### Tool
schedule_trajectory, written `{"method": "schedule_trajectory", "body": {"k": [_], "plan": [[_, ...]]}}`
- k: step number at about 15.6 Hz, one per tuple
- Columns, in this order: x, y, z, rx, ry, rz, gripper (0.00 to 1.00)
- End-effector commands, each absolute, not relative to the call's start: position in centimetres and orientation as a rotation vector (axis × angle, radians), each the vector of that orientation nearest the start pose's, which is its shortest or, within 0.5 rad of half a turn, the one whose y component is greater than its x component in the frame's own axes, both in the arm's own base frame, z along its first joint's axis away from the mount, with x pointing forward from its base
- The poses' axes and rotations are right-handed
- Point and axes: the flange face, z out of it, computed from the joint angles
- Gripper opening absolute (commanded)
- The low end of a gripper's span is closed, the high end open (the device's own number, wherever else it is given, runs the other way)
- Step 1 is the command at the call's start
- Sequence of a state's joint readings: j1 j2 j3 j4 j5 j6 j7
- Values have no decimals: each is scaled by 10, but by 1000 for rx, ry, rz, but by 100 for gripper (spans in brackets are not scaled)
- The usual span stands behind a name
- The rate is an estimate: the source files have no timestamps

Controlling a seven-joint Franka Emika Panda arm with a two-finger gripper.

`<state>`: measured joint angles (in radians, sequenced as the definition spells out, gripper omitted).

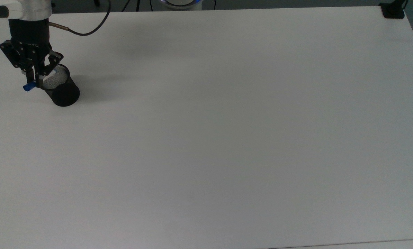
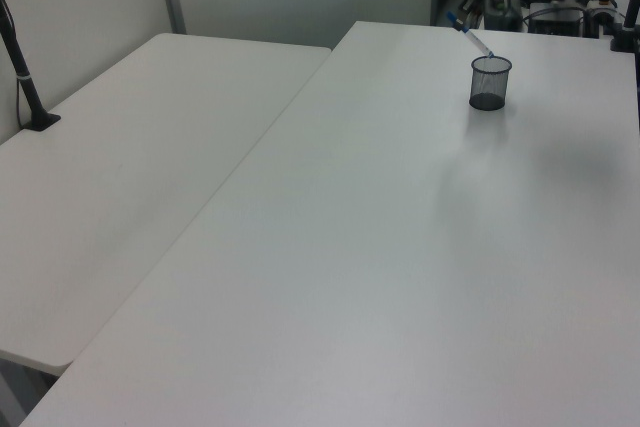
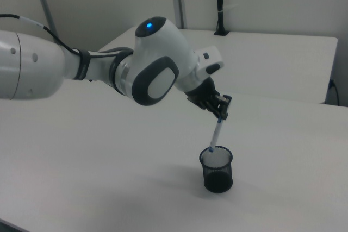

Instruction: Insert the marker

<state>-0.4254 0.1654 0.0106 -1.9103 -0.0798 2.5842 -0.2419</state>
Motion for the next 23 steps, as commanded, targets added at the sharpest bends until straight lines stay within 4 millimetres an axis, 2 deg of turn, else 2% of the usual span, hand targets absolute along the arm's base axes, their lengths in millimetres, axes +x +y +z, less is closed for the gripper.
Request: {"method": "schedule_trajectory", "body": {"k": [1, 3, 6, 7, 8, 9, 10, 11, 12, 14, 16, 18, 20, 23], "plan": [[568, -263, 451, -3273, 124, -743, 21], [568, -265, 444, -3273, 129, -726, 25], [568, -265, 442, -3271, 136, -719, 39], [568, -265, 443, -3270, 144, -720, 39], [568, -265, 443, -3267, 155, -721, 49], [569, -264, 444, -3264, 155, -722, 72], [570, -261, 448, -3260, 156, -728, 82], [572, -256, 452, -3251, 161, -742, 100], [577, -248, 456, -3228, 201, -761, 100], [593, -210, 465, -3191, 210, -760, 100], [608, -167, 481, -3178, 165, -662, 100], [621, -114, 505, -3168, 84, -547, 100], [624, -70, 528, -3163, 43, -425, 100], [607, -19, 565, -3160, -58, -310, 100]]}}
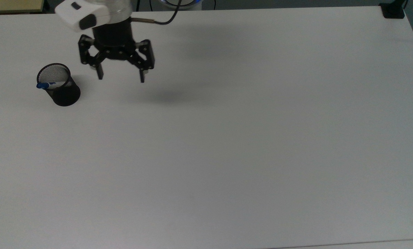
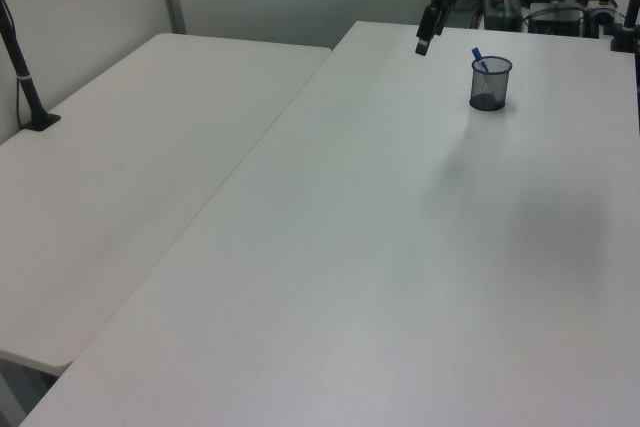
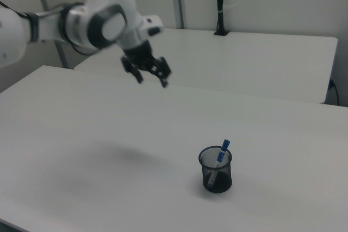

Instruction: Insert the marker

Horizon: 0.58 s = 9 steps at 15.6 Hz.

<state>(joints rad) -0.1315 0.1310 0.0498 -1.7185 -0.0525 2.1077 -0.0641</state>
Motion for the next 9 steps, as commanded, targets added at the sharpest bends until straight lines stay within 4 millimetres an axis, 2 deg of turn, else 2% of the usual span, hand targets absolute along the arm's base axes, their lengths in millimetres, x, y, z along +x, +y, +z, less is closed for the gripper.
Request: {"method": "schedule_trajectory", "body": {"k": [1, 3, 5, 9], "plan": [[596, 0, 576, -3159, -98, -274, 100], [577, 32, 585, -3164, -77, -160, 100], [557, 41, 599, -3168, -30, -86, 100], [546, 26, 600, -3171, -52, 15, 100]]}}
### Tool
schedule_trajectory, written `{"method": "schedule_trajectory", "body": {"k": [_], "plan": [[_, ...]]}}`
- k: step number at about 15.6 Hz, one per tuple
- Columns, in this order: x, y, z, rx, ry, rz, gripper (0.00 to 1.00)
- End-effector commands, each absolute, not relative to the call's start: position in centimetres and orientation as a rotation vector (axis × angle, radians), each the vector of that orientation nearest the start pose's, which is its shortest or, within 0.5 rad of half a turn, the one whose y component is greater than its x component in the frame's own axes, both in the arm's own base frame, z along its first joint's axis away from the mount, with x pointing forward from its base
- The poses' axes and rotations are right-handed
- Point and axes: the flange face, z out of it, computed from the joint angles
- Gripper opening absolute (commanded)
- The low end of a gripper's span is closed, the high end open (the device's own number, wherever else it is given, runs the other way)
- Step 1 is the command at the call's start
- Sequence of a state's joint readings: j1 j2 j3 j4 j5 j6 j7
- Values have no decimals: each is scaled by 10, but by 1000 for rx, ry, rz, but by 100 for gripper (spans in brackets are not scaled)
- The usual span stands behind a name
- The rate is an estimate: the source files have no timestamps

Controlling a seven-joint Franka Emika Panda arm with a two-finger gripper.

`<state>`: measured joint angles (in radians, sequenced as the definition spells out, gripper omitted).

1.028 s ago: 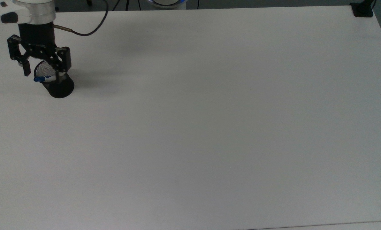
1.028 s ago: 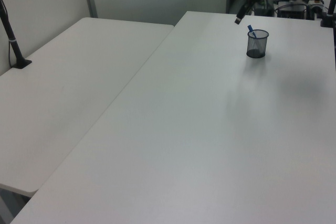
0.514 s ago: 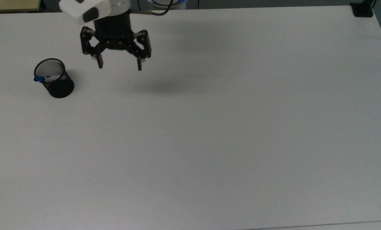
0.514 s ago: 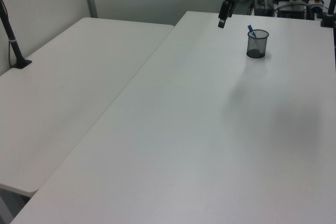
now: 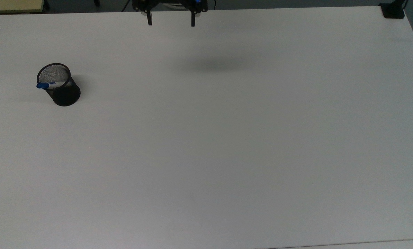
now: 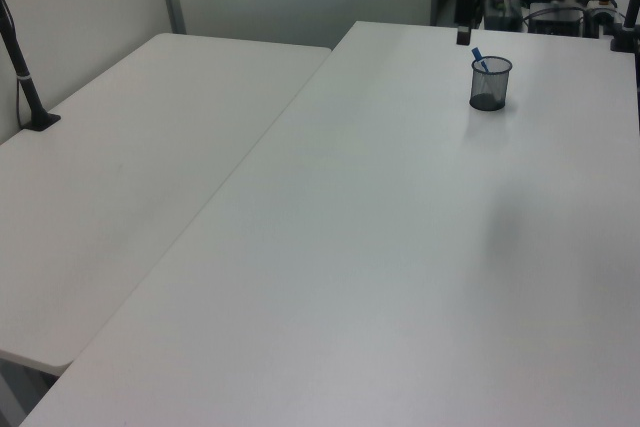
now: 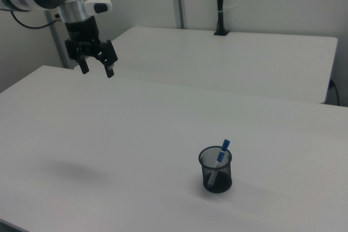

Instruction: Insert the marker

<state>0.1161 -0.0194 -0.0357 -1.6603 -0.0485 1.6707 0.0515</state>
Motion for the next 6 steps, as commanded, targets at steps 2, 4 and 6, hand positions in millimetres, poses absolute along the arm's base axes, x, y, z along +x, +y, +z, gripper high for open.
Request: {"method": "schedule_trajectory", "body": {"k": [2, 4, 6], "plan": [[545, 23, 600, -3169, -112, 24, 100], [546, 23, 598, -3169, -122, 34, 100], [547, 22, 596, -3169, -120, 36, 100]]}}
